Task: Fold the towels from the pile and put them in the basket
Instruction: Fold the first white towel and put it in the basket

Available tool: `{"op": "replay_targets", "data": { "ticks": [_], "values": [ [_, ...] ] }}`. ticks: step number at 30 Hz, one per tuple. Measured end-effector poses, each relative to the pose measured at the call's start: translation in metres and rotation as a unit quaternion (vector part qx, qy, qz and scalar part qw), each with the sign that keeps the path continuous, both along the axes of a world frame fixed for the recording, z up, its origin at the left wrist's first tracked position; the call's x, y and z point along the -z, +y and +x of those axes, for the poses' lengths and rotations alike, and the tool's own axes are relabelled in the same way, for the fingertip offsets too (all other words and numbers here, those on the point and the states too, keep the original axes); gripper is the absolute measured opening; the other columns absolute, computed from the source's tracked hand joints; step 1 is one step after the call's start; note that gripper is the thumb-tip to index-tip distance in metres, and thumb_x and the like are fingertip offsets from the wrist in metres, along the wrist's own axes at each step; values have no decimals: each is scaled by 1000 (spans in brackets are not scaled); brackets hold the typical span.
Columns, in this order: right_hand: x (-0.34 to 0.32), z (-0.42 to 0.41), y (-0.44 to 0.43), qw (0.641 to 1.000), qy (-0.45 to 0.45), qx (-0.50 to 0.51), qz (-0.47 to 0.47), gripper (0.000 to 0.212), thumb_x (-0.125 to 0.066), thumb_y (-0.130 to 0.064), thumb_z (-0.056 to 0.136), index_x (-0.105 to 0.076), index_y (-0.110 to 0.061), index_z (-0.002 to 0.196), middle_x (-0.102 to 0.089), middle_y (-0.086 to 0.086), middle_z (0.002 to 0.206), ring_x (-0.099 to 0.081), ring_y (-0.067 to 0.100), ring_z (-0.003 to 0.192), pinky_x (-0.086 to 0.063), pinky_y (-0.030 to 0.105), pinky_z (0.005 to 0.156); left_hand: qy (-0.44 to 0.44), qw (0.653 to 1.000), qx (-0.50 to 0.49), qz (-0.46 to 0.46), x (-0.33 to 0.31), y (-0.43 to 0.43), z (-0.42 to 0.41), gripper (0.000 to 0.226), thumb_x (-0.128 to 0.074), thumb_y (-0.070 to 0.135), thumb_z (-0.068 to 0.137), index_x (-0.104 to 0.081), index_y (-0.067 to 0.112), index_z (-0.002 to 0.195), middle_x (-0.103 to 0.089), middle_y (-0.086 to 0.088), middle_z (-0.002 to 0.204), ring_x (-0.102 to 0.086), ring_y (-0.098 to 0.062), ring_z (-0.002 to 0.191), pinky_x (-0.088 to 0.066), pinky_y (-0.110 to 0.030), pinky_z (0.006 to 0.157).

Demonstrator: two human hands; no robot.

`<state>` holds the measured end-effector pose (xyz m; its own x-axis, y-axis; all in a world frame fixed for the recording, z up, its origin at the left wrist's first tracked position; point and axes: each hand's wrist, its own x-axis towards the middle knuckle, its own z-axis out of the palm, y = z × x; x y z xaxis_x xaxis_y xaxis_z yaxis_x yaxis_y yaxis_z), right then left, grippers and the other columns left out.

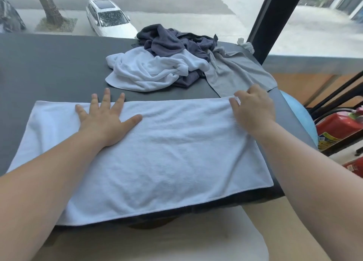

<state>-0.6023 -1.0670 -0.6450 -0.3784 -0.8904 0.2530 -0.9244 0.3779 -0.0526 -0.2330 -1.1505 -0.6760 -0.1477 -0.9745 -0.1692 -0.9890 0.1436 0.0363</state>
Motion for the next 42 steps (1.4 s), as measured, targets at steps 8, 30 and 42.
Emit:
{"op": "replay_targets", "data": {
  "ticks": [8,30,42],
  "values": [
    [14,148,23,955,-110,-189,201,78,-9,-81,89,6,-45,156,22,-1,166,27,29,150,17,63,116,38,997,-39,-53,-18,23,33,84,-24,79,88,1,38,157,9,1,167,7,-28,153,-2,-65,117],
    [16,338,-28,892,-82,-408,176,79,-11,-80,89,1,-42,158,14,-2,168,20,31,152,12,64,117,129,953,-235,-138,-17,147,172,22,-57,28,90,-49,20,71,-53,5,75,-52,-24,76,-44,-38,67],
    [0,420,-48,869,-46,-464,168,61,-20,-72,95,-30,-48,151,-28,5,154,-24,31,140,-25,51,112,199,931,-291,-92,-32,164,195,23,-70,47,75,-55,30,80,-61,3,58,-60,-13,61,-44,-30,51]
  ]
}}
